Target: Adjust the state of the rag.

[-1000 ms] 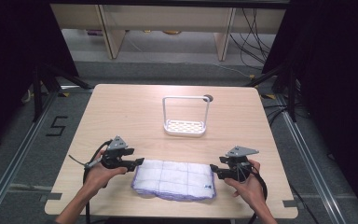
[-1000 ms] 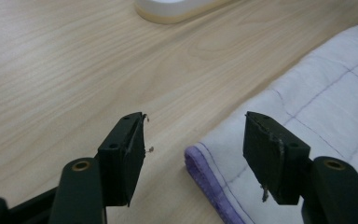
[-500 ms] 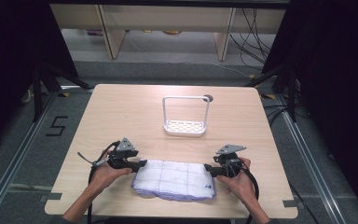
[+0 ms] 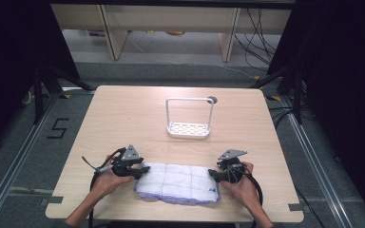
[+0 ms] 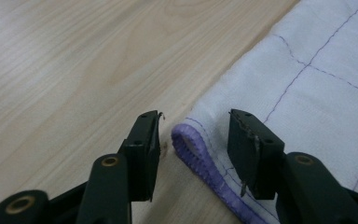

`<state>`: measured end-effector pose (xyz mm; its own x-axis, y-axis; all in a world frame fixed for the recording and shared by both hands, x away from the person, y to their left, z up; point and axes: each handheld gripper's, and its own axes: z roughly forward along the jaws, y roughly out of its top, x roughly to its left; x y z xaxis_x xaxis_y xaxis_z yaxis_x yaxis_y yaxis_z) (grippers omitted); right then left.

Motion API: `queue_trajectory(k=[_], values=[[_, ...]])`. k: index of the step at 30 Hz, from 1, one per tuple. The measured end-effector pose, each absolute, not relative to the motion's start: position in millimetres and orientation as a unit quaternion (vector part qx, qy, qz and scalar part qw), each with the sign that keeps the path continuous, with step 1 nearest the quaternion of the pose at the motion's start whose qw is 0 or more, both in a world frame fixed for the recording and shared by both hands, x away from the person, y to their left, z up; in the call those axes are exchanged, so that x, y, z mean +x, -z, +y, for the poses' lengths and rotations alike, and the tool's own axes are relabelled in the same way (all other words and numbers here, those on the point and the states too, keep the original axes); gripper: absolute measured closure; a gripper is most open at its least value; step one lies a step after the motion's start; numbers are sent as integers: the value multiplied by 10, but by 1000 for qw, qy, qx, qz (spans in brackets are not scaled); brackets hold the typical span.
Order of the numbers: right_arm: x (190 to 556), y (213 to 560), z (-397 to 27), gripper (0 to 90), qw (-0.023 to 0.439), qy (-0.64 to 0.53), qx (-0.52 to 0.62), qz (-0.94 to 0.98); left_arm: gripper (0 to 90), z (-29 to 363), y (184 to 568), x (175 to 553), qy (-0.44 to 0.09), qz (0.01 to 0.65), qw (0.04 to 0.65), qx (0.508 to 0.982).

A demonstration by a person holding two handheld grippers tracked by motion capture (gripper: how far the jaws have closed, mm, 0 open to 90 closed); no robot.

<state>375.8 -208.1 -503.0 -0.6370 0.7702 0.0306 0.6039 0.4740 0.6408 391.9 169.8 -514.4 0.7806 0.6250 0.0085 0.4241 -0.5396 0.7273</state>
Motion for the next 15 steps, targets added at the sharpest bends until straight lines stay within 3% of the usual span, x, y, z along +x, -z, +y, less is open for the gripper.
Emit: queue_trajectory(k=[9, 15], values=[[3763, 5046, -2080, 646, 121, -335, 407, 841, 702, 1693, 5157, 3914, -108, 290, 392, 867], [3742, 5024, -2067, 838, 115, -330, 382, 856, 828, 1661, 5141, 3840, -124, 270, 381, 876]])
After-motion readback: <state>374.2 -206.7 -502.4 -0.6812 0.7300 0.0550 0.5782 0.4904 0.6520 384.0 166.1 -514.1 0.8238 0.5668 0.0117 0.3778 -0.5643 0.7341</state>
